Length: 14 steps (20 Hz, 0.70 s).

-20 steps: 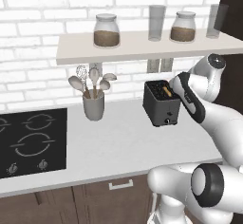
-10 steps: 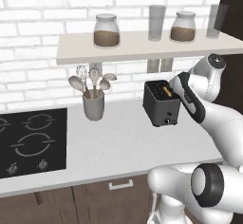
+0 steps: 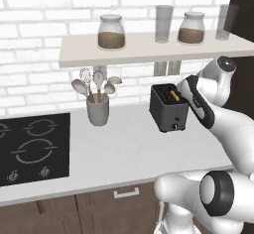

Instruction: Start the toaster. Once the lever pops up, take the bread to the plate on the dining counter.

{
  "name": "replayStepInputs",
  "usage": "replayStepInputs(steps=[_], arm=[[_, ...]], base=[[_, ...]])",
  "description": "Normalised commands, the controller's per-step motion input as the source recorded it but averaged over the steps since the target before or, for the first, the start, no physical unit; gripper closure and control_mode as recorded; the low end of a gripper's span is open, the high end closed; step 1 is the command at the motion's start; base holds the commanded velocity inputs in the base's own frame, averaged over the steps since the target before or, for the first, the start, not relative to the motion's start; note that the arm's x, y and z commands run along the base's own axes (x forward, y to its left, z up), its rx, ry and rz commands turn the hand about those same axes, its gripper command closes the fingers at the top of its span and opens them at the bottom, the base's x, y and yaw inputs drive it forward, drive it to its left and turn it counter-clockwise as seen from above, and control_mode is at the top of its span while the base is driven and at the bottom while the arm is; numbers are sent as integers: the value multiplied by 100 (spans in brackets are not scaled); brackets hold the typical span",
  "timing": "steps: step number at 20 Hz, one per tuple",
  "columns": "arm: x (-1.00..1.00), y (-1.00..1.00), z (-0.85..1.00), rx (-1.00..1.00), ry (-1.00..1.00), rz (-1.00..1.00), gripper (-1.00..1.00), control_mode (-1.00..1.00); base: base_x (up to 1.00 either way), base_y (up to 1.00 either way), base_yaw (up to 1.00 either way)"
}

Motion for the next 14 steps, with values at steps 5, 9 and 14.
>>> replayStepInputs(steps=[5,9,14], arm=[[0,0,0,0,0,0,-100,-100],[0,0,0,0,0,0,-100,-100],[0,0,0,0,0,0,-100,-100]], base=[[0,0,0],[0,0,0],[0,0,0]])
